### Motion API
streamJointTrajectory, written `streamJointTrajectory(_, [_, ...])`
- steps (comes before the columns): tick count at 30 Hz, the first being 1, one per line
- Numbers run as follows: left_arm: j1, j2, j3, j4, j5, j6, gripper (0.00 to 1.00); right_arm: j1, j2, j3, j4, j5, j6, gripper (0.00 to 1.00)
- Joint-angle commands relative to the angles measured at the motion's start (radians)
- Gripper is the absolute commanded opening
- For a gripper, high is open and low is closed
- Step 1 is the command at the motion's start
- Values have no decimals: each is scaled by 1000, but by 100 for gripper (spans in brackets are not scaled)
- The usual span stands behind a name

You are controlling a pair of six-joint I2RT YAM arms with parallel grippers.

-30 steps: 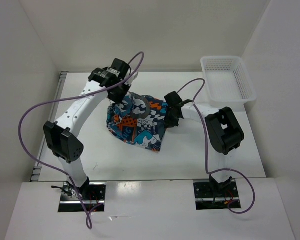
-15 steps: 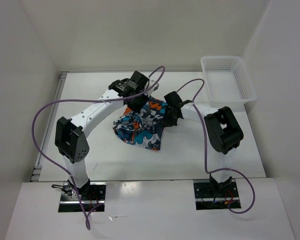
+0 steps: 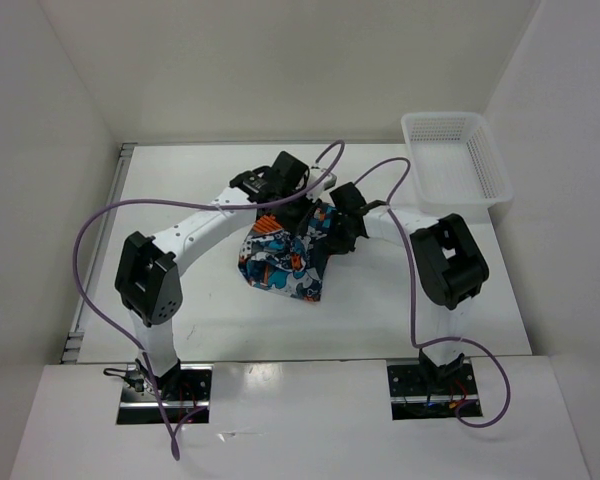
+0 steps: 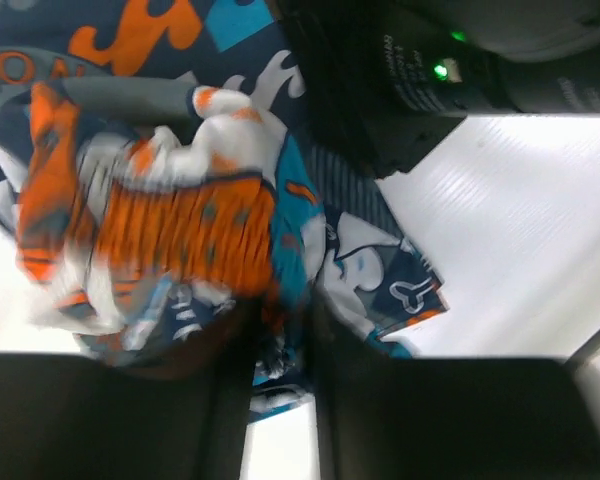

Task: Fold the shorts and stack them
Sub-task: Fold the shorts

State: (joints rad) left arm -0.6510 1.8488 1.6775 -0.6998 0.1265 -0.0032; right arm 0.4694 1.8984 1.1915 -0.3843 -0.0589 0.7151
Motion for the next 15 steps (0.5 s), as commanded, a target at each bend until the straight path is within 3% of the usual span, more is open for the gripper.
streamJointTrajectory(1, [-4, 23, 7, 45, 38, 3, 37, -37, -62, -46, -42, 53, -16, 33])
streamJointTrajectory(2, [-4, 23, 7, 45, 38, 3, 43, -37, -87, -59, -57, 63, -16, 44])
streamJointTrajectory(3, [-4, 14, 7, 34, 22, 3, 50, -58, -135, -59, -70, 76, -16, 62])
streamJointTrajectory(5, [-4, 3, 16, 34, 22, 3, 70, -72, -182, -84, -103, 89, -16, 76])
streamJointTrajectory(8, [14, -7, 16, 25, 32, 3, 78, -101, -263, -113, -137, 100, -25, 78])
streamJointTrajectory(11, [24, -31, 28, 25, 58, 3, 78, -110, -337, -127, -175, 122, -34, 78])
streamJointTrajectory(15, [54, -63, 37, 25, 70, 3, 76, -110, -392, -127, -209, 131, -34, 70])
